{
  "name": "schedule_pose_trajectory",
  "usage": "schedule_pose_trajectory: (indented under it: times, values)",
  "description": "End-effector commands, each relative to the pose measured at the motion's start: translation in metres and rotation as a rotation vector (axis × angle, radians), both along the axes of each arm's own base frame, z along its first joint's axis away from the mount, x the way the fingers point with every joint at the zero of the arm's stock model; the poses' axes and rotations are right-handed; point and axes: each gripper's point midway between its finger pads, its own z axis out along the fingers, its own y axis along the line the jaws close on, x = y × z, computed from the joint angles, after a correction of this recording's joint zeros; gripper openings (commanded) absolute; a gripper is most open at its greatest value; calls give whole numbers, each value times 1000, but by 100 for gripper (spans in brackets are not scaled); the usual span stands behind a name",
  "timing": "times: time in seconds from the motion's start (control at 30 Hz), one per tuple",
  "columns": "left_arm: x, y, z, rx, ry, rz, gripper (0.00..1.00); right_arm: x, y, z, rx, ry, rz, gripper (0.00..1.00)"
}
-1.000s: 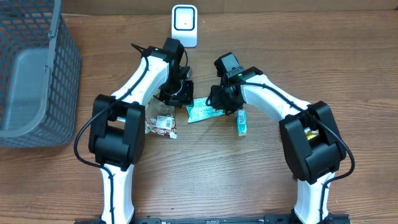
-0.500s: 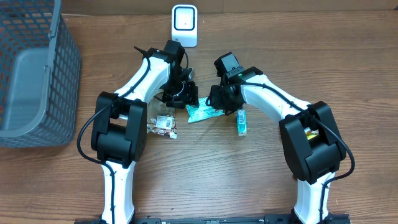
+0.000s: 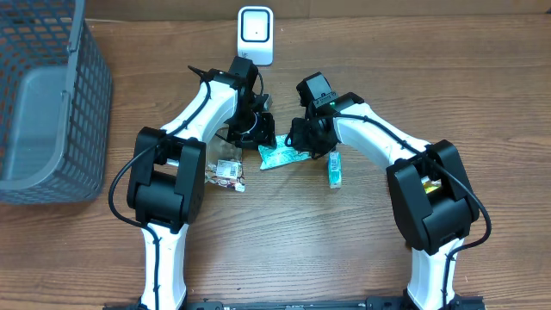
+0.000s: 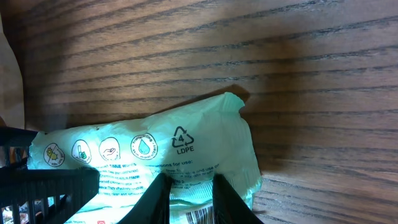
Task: Scan the item barcode
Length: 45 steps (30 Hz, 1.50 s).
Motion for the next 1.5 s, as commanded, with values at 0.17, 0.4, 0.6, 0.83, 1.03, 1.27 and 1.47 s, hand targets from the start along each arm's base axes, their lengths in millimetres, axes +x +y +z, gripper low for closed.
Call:
schedule_pose_trajectory:
  times: [0.17,0.4,0.6,0.83,1.03,1.27,1.47]
  values:
    - [-12,-3,-14,-6,54,5,5,-12,-7,-14,-37,34,3,23]
    - [-8,6,-13,-6,61,29,4,-9,-5,-13,-31,24,4,22]
    - [-3,14,-6,-50,60,21,4,18,-1,41,76,-30,-15,28]
    - [15,9,21,-210,-24,-63,4,38,-43,106,90,-142,-17,39]
    - [43,11,78,-294,-185,-91,4,35,-87,106,40,-103,-64,63]
    - [62,20,172,-333,-415,-94,4,44,-135,101,-68,-112,-160,100]
    - [47,20,234,-367,-560,-151,4,45,-137,101,-67,-116,-167,100]
